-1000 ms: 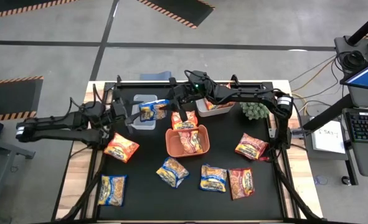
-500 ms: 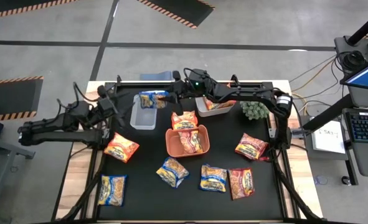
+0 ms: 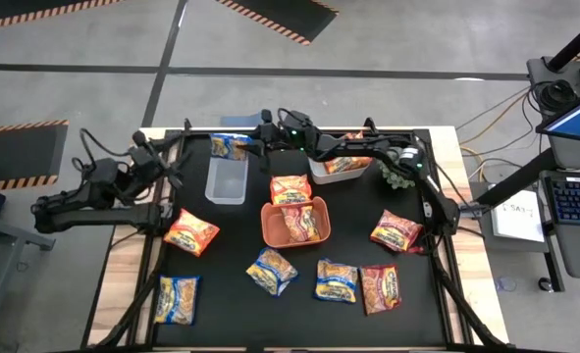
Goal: Sort Maruchan noodles
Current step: Put the blue noodle packet into the transparent bin
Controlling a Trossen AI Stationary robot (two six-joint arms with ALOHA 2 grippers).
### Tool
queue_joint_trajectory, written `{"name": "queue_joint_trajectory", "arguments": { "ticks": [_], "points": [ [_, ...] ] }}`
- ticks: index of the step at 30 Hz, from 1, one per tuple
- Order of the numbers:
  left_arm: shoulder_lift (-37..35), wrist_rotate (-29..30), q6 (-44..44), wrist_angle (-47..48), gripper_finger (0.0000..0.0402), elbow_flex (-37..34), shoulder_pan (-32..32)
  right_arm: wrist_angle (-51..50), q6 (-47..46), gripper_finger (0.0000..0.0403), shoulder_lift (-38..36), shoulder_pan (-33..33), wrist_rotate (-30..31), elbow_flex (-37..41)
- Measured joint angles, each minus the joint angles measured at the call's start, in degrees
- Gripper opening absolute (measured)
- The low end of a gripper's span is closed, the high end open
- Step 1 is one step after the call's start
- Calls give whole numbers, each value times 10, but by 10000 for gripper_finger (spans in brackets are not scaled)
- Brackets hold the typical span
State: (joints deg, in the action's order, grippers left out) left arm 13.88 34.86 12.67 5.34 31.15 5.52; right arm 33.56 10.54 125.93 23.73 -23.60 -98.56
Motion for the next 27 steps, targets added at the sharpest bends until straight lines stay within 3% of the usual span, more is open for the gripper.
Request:
{"name": "queue_joint_trajectory", "arguments": {
  "ticks": [5,11,27],
  "points": [
    [-18,3,0,3,221,-1,0,-67,-2,111,74,4,-2,-103],
    [-24,2,0,9,221,-1,0,-178,12,111,109,7,-2,-185],
    [-21,2,0,10,221,-14,0,-242,29,112,109,10,33,-186]
  ]
}}
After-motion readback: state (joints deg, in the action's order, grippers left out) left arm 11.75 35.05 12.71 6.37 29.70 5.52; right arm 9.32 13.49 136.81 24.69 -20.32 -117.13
